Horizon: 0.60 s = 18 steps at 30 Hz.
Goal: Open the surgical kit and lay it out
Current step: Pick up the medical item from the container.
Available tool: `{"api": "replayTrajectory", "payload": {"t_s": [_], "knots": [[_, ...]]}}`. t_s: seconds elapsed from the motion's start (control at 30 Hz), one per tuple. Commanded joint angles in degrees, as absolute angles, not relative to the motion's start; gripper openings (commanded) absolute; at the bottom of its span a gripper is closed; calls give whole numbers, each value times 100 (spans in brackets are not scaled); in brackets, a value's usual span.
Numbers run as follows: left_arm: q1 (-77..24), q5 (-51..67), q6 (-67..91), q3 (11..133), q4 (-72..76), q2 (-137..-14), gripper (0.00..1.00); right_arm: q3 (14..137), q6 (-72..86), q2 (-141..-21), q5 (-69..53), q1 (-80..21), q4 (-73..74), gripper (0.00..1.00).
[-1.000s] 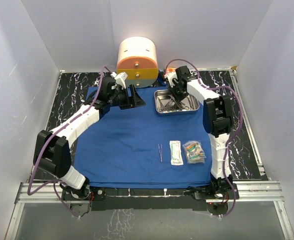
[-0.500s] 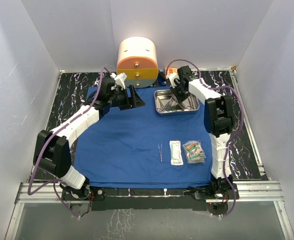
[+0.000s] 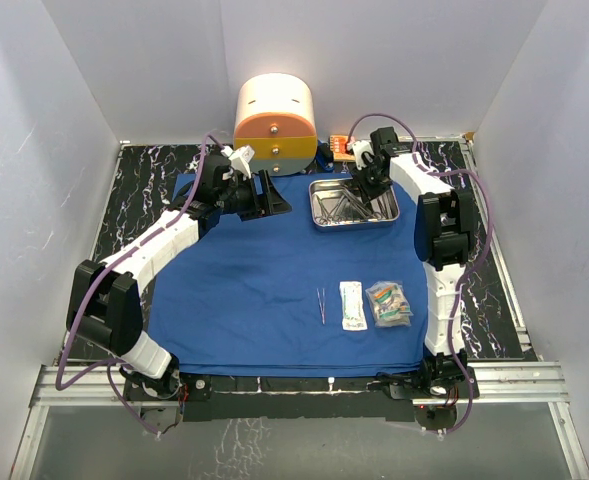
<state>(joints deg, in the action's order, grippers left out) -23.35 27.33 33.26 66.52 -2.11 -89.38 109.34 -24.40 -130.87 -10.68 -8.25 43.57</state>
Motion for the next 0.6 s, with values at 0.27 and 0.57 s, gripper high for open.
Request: {"api": "replayTrajectory", "payload": {"t_s": [0.27, 0.57], "knots": [[-2259, 2874, 3381, 6595, -87, -8787, 69, 10954, -1635, -12651, -1825, -879, 3571, 35], [-2250, 2892, 3402, 6583, -59, -8814, 70, 11291, -1574, -12952, -2054, -962, 3600, 40]]}}
